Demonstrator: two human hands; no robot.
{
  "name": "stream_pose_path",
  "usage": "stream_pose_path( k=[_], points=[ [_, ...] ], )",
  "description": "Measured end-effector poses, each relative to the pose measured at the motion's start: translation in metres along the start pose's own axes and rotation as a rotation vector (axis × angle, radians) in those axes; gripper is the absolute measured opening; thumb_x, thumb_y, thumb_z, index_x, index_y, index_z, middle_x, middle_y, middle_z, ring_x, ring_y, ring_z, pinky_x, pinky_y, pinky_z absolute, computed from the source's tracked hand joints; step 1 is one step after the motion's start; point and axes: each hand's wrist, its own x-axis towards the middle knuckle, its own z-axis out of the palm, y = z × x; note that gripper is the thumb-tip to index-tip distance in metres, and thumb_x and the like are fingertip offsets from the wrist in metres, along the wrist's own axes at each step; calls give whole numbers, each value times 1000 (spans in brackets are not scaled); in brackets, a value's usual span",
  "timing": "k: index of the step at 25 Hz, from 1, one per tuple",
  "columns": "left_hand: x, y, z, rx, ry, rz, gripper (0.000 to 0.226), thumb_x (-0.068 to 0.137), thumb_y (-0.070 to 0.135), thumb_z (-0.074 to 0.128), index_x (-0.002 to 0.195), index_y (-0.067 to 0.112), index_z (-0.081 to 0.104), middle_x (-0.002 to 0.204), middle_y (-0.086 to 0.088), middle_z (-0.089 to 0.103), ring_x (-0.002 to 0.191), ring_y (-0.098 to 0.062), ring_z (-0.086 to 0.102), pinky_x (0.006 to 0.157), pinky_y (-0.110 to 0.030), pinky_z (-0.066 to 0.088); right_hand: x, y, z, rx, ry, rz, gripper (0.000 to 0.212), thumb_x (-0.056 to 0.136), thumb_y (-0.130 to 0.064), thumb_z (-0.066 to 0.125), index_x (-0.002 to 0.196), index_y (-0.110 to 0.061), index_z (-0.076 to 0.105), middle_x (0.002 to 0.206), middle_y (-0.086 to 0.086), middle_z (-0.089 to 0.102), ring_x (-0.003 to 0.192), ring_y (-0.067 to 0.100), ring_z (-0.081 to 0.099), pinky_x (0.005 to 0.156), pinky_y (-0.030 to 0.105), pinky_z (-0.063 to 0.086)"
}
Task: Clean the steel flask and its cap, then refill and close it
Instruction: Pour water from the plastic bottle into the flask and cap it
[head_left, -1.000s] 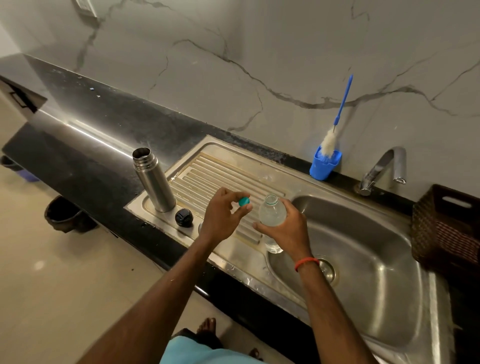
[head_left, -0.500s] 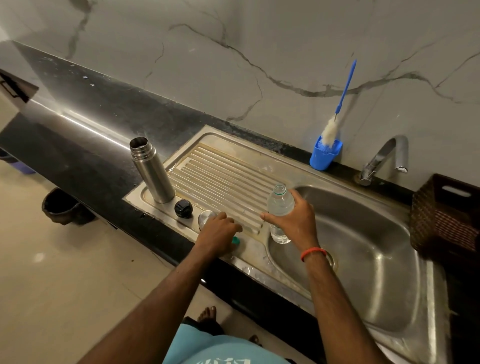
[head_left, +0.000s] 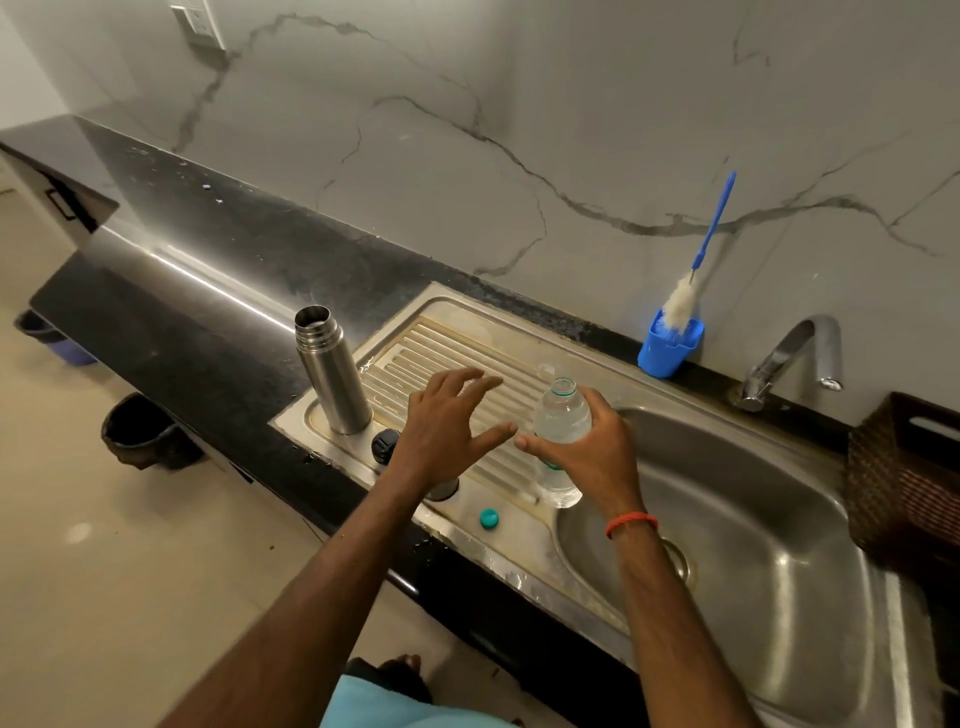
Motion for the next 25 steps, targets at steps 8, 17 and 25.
stream_pose_path(
  k=[8, 17, 25],
  points=[
    [41, -71, -84, -123, 500, -164, 82, 81, 58, 74, 149, 25, 41, 159, -3, 34, 150, -27, 24, 113, -64, 25, 25, -46, 35, 94, 62, 29, 90, 46, -41, 95, 118, -28, 42, 100, -23, 57, 89, -8, 62, 75, 8, 52],
    [30, -175, -93, -306, 202, -501, 126, 49, 63, 92, 151, 31, 27, 154, -7, 39, 141, -30, 39, 110, -67, 33, 52, -69, 82, 23, 100, 1, 95, 42, -59, 88, 120, -32, 40, 110, -13, 58, 98, 6, 62, 84, 17, 52],
    [36, -198, -82, -426, 229, -391, 80, 46, 52, 98, 109, 25, 56, 101, 5, 65, 90, -14, 64, 76, -31, 56, 67, -72, 101, 13, 118, 16, 94, 46, -54, 89, 123, -30, 41, 103, -20, 58, 92, -3, 61, 73, 11, 50]
  ],
)
